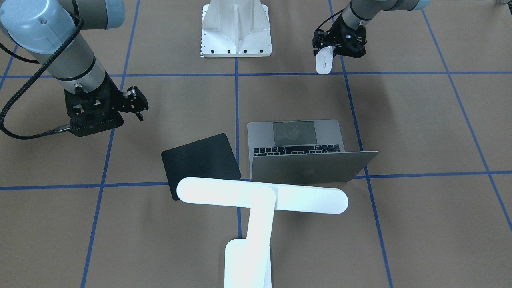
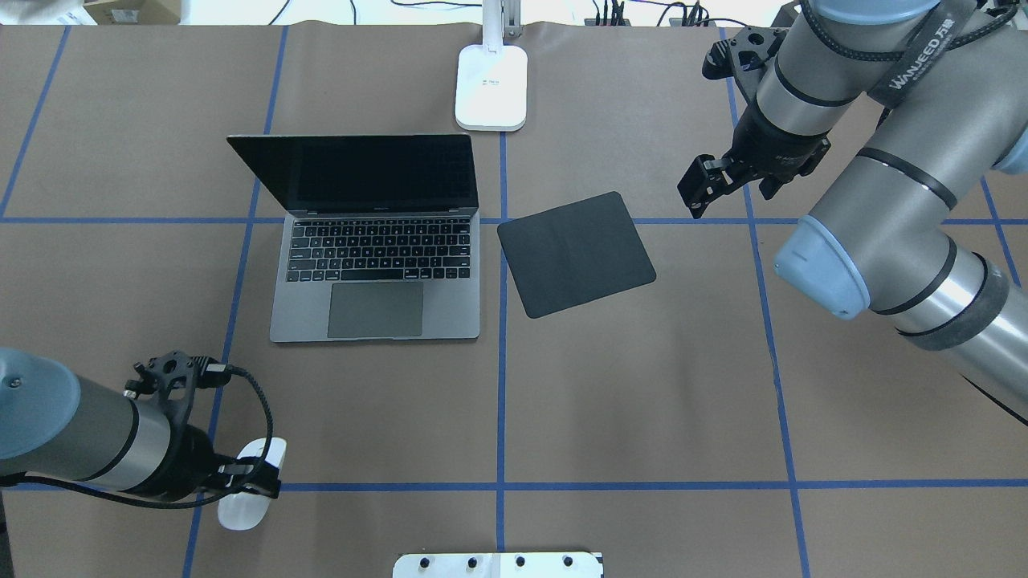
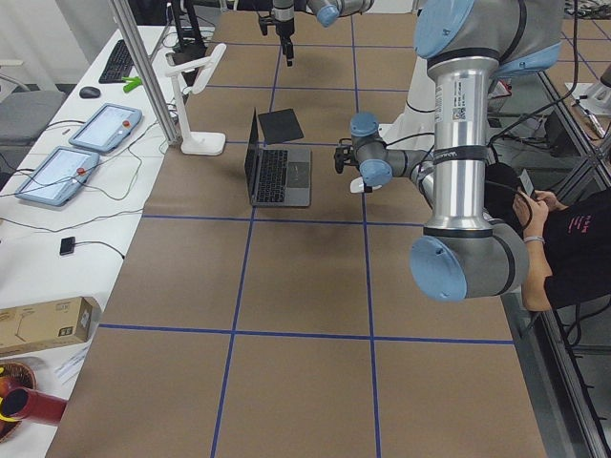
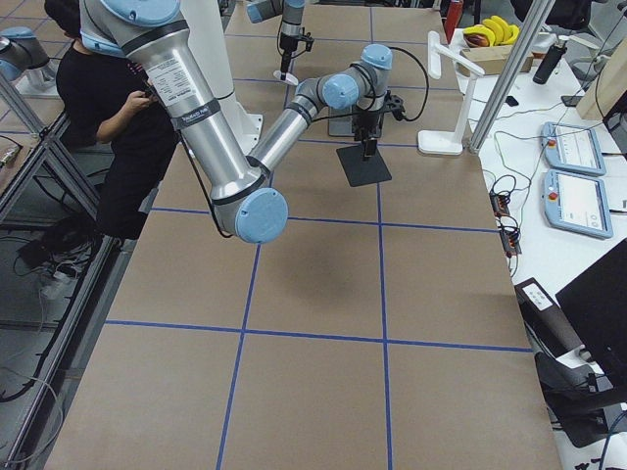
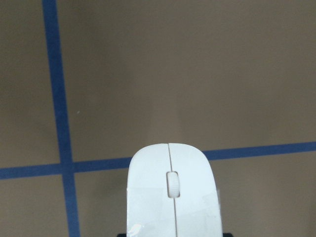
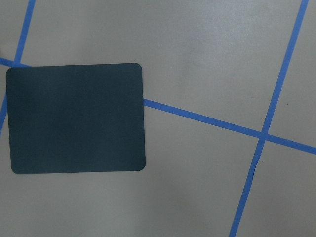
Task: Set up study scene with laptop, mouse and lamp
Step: 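Carry the white mouse with the left gripper over the black pad, then lower the white mouse onto the black pad and open the left gripper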
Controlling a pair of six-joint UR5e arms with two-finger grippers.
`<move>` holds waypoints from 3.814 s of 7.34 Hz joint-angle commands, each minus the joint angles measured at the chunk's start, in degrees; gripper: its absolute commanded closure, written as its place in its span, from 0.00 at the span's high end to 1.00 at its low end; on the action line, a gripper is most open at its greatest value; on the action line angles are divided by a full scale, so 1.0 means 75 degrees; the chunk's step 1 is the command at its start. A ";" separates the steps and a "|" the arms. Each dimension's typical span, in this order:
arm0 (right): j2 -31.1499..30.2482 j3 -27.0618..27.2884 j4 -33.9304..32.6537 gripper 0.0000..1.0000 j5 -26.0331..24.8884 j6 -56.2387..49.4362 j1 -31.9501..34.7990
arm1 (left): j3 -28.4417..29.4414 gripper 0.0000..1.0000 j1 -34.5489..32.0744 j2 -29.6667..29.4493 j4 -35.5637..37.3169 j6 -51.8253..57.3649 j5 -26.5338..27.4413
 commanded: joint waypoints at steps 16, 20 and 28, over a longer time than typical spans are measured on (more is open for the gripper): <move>-0.0492 -0.0006 0.0445 0.99 0.0055 -0.0004 0.0047 | 0.5363 0.66 -0.0813 -0.7501 0.1932 0.0926 0.1443; -0.0504 -0.0006 0.0445 0.99 0.0055 -0.0004 0.0047 | 0.6726 0.67 -0.1316 -0.8055 0.1240 0.0926 0.1444; -0.0504 0.0005 0.0445 0.99 0.0066 -0.0004 0.0047 | 0.7816 0.69 -0.1423 -0.8300 0.0631 0.0377 0.1432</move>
